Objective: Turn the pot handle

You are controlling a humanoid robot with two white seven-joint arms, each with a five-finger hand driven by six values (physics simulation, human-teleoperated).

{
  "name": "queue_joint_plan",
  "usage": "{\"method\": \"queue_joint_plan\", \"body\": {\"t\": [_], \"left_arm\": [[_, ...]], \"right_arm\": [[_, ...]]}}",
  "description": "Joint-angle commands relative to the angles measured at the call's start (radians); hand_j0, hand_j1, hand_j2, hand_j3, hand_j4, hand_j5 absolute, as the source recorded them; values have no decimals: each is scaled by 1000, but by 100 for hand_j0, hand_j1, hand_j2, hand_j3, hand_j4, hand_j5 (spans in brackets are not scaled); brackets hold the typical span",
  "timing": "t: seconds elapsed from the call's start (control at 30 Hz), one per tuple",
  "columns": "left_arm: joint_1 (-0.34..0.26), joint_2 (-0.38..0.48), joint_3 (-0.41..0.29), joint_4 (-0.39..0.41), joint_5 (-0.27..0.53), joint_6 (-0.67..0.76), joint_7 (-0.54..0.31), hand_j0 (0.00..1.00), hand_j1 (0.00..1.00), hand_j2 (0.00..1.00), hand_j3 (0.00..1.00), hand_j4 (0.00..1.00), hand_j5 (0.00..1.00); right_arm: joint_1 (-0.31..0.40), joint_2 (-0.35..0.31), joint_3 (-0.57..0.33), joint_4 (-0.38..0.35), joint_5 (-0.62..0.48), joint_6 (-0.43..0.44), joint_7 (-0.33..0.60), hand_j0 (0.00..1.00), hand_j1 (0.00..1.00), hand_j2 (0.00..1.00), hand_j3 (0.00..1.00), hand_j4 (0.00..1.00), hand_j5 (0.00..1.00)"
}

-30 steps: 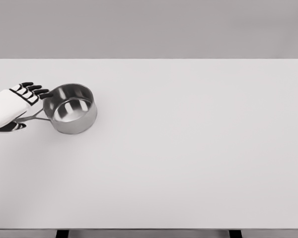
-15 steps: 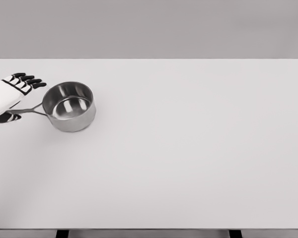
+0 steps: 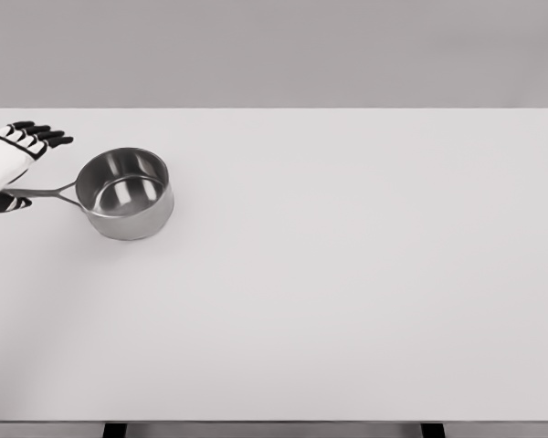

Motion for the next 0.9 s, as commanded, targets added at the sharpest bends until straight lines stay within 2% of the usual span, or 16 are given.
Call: {"method": "queue_joint_plan", "body": {"t": [0.0, 0.2, 0.87], "left_arm": [[0, -3, -2, 18, 5, 1, 1, 100, 100, 100, 100, 100, 100], [-34, -19, -3, 58, 5, 1, 1, 100, 100, 100, 100, 100, 100], [-94, -54, -8, 135, 1, 1, 1, 100, 100, 100, 100, 100, 100]], "right_arm": [[0, 0, 0, 0, 0, 0, 0, 100, 100, 100, 100, 100, 100], [0, 0, 0, 0, 0, 0, 0, 100, 100, 100, 100, 100, 100], [0, 0, 0, 0, 0, 0, 0, 100, 100, 100, 100, 100, 100]]}}
